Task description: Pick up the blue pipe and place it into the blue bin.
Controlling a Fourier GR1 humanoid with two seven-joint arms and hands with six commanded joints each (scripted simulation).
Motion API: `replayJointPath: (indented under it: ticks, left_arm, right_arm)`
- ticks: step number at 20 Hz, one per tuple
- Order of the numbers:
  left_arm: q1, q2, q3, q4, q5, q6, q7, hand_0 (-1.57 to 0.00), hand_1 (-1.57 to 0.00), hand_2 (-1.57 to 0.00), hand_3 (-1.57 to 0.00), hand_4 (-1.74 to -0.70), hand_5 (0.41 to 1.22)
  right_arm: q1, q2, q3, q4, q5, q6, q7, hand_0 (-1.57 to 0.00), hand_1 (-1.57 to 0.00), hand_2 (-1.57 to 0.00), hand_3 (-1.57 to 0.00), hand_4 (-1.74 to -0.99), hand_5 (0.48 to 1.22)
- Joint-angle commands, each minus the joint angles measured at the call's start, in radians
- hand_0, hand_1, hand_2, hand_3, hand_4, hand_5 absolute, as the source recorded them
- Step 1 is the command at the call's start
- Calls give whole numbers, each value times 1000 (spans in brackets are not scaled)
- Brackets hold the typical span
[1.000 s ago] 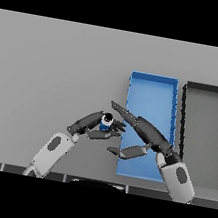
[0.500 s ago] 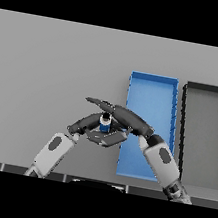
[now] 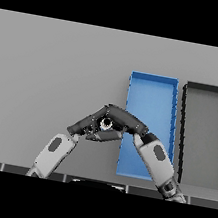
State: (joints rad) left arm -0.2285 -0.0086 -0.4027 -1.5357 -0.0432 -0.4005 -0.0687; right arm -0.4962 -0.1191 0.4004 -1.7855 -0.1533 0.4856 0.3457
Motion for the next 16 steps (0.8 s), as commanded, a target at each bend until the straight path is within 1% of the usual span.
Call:
replayJointPath:
  ticks: [1,2,3,4,5,7,9,10,11,12,13,14,15,16]
  left_arm:
    - [-4,5,7,-5,2,-6,0,-1571,-1571,-1549,-1372,-1717,1221]
    - [-11,-5,9,15,-6,-4,-13,-1571,-1571,-1539,-1412,-1722,1221]
    - [-12,-11,9,5,-11,-1,-7,-1571,-1571,-1545,-1396,-1725,1221]
    - [-13,-11,12,13,-17,3,-27,-1571,-1571,-1551,-1417,-1729,1221]
    - [-18,-13,10,15,-24,7,-39,-1571,-1571,-1555,-1432,-1731,1221]
    - [-20,-22,11,16,-22,9,-4,-1571,-1571,-1561,-1434,-1735,1221]
    - [-19,-23,17,15,-24,13,-8,-1571,-1571,-1564,-1434,-1732,1221]
    - [-18,-24,17,18,-32,16,-31,-1571,-1571,-1566,-1264,-1734,1221]
    - [-9,-15,16,1,-41,15,-36,-1446,-1368,-1336,-1051,-1629,1221]
    - [-13,-5,18,-5,-52,10,-27,-1175,-1094,-1069,-841,-1512,1221]
    - [-13,3,14,-2,-66,-4,-24,-940,-875,-855,-672,-1406,1221]
    - [-10,18,17,3,-71,-32,-54,-752,-700,-684,-538,-1319,1221]
    - [-12,16,19,8,-81,-46,-46,-601,-560,-547,-430,-1250,1221]
    - [-23,11,27,13,-85,-61,-8,-481,-448,-437,-344,-1186,1148]
  right_arm:
    - [5,6,5,-7,24,-2,-27,-1413,-1417,-1418,-1350,-1474,996]
    - [10,3,5,-12,40,5,-27,-1445,-1448,-1448,-1394,-1477,1041]
    - [16,1,5,-26,44,14,-45,-1470,-1472,-1473,-1429,-1481,1077]
    - [11,18,8,-21,50,15,-32,-1490,-1492,-1492,-1458,-1485,1106]
    - [26,37,3,-30,22,15,-7,-1506,-1508,-1508,-1480,-1488,1129]
    - [51,67,-5,-19,10,7,-12,-1530,-1531,-1531,-1513,-1492,1162]
    - [60,82,-15,-27,2,5,5,-1545,-1545,-1545,-1534,-1494,1183]
    - [66,86,-15,-37,2,8,19,-1550,-1550,-1550,-1541,-1495,1191]
    - [59,97,-20,-36,17,0,17,-1554,-1554,-1555,-1547,-1496,1197]
    - [55,105,-24,-38,21,-3,25,-1557,-1558,-1558,-1552,-1496,1202]
    - [52,107,-33,-34,22,4,43,-1560,-1560,-1560,-1556,-1497,1206]
    - [61,117,-28,-41,33,7,43,-1562,-1563,-1563,-1559,-1497,1209]
    - [58,129,-29,-35,47,7,58,-1564,-1564,-1564,-1561,-1498,1211]
    - [66,126,-41,-40,51,13,47,-1565,-1566,-1566,-1563,-1498,1213]
